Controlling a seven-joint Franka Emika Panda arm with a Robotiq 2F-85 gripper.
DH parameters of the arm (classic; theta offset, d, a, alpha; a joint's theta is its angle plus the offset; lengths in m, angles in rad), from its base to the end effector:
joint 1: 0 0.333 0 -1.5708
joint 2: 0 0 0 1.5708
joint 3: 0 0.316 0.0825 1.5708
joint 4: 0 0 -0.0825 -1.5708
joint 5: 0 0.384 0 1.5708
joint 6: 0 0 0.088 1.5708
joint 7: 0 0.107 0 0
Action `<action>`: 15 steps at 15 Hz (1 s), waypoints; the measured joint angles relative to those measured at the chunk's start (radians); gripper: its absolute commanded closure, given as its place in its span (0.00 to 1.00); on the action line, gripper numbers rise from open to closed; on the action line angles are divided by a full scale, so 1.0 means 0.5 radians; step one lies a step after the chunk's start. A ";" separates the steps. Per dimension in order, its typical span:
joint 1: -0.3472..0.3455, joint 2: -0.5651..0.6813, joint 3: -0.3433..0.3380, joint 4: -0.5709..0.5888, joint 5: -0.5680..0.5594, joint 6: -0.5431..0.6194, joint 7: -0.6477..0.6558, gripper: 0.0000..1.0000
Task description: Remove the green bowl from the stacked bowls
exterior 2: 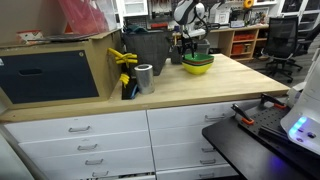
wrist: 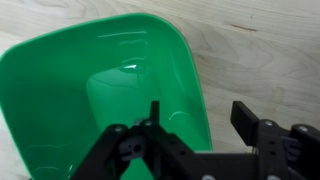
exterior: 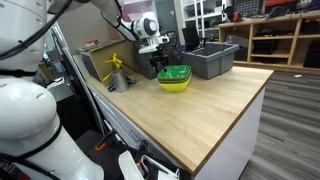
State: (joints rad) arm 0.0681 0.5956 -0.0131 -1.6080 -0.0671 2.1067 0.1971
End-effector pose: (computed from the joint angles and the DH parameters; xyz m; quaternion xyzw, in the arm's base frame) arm 0.6804 0.0354 0.2729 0.9970 -0.0515 -0.0440 0.0375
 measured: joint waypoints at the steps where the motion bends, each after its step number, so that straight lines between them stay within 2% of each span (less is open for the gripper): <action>1: -0.002 0.009 0.000 0.006 0.000 0.000 0.000 0.64; 4: -0.010 0.016 -0.001 0.021 0.000 0.000 0.000 0.88; 6: -0.013 0.016 -0.001 0.035 0.001 0.000 0.000 0.99; 15: -0.019 -0.001 -0.012 0.079 0.001 -0.033 -0.009 0.99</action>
State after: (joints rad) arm 0.0588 0.5950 -0.0193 -1.5686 -0.0667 2.0903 0.1928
